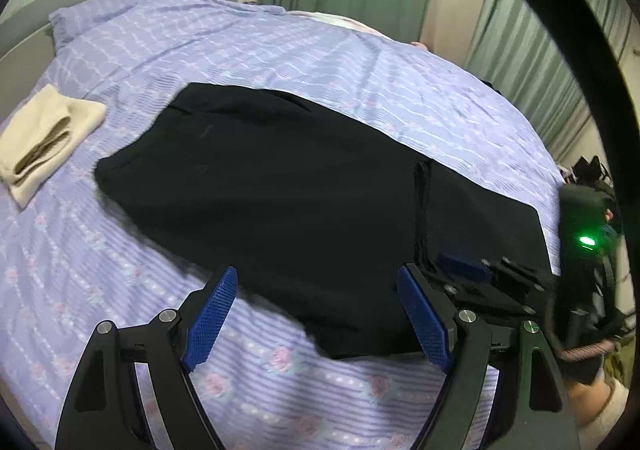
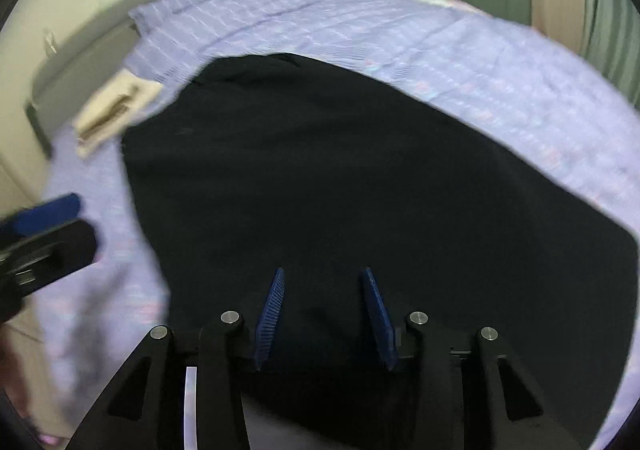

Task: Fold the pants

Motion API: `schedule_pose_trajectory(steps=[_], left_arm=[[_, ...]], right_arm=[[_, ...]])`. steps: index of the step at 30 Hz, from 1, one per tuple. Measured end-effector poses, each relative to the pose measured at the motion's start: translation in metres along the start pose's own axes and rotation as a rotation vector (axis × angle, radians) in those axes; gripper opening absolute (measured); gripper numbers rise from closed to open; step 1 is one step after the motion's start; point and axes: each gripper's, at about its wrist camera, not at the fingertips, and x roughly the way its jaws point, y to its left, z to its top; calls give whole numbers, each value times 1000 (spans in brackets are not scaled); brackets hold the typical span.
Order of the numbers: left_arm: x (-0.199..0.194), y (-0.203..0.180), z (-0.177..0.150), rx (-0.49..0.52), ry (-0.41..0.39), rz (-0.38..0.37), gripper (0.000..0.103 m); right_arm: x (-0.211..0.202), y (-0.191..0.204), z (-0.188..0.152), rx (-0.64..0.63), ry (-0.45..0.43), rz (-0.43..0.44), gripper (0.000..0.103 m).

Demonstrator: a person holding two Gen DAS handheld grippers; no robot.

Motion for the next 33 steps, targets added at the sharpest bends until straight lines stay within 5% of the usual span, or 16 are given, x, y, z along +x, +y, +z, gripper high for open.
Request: schedule_pose_trajectory(steps=[4,7,11,18,25,33], left_arm=[[-32,6,-2,-35,-12,24,82],[-66,1,-9,-50,-20,32,84],[-114,-14,-14,-46,-36,41,87],[-195,-30,-22,-42,-73,25,96],[-215,8,-6,26,-87,-2,97],[-181,105,37,78,-37,-139,97]], right_arm=[[-53,13,-16,35,-60,8,58],[-108,19,-31,64,-121,-84,71],[-178,25,-40,92,-175,-176,79],[-282,45,-50,154,-259,-168,88],[-306,86,-44,223,-268,-197,89],[-257,157,-10,336,-249,-257,89]])
